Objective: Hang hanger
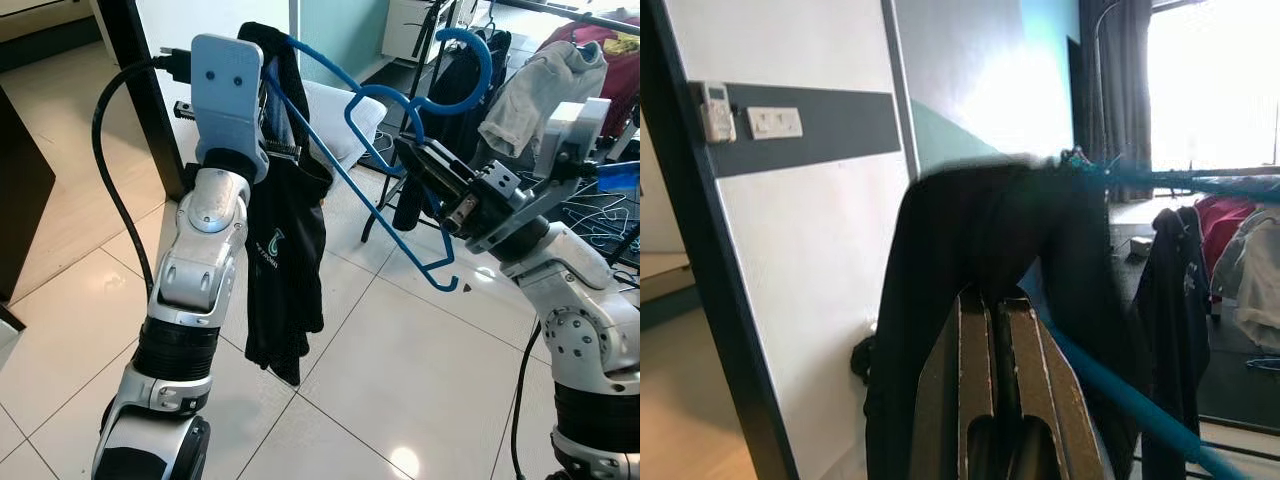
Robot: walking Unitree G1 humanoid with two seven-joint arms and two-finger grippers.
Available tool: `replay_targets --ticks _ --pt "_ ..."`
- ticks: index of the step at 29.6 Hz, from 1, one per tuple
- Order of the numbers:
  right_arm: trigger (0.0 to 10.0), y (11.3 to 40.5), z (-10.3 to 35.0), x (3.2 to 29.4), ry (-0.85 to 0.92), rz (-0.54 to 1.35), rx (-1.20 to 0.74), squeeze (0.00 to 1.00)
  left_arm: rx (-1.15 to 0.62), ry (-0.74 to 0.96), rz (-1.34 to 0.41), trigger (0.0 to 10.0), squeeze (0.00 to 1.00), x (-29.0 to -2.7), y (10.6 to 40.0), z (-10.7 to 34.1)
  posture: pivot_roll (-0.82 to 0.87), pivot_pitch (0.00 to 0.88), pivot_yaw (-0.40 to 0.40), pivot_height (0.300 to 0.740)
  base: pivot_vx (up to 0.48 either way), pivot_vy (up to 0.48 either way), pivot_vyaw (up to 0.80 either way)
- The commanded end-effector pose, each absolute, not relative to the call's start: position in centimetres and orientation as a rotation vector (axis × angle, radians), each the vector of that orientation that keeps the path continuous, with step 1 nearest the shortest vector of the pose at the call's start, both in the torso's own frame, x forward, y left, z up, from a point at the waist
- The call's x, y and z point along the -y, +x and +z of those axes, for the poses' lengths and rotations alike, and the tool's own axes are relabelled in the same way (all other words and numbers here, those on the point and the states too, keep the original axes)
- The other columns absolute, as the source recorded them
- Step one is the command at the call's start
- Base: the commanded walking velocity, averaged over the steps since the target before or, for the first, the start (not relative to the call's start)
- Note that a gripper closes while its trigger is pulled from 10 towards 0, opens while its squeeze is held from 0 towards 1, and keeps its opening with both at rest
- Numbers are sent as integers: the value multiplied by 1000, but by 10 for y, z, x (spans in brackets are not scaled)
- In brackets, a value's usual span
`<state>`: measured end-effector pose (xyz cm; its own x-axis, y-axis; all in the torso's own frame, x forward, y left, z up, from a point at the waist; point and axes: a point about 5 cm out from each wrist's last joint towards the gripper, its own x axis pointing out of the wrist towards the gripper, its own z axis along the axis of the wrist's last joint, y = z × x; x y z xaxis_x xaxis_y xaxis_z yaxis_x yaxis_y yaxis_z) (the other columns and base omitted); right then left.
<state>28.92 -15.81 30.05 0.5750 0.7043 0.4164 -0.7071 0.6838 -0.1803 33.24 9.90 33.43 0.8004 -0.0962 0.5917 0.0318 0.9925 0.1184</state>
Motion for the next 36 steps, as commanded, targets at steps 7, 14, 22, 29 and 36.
replay_targets --ticks 7,14,22,29,36 --pt "10000 299 276 152 -153 790 322 0 763 121 -422 3882 0 -63 310 346 -11 145 -5 740 0 0 0" --pt "10000 304 278 160 -131 738 328 0 671 274 -670 9216 0 -46 304 321 -11 146 -8 740 0 0 0" --pt "10000 303 300 172 -8 694 447 0 534 474 -669 10000 0 -57 316 280 -10 150 -10 740 0 0 0" --pt "10000 299 307 176 52 712 495 0 463 569 -694 10000 0 -64 315 255 -12 154 -13 740 0 0 0" --pt "10000 299 308 177 71 718 515 0 470 319 -859 10000 1000 -47 298 263 -9 150 -12 740 0 0 0"
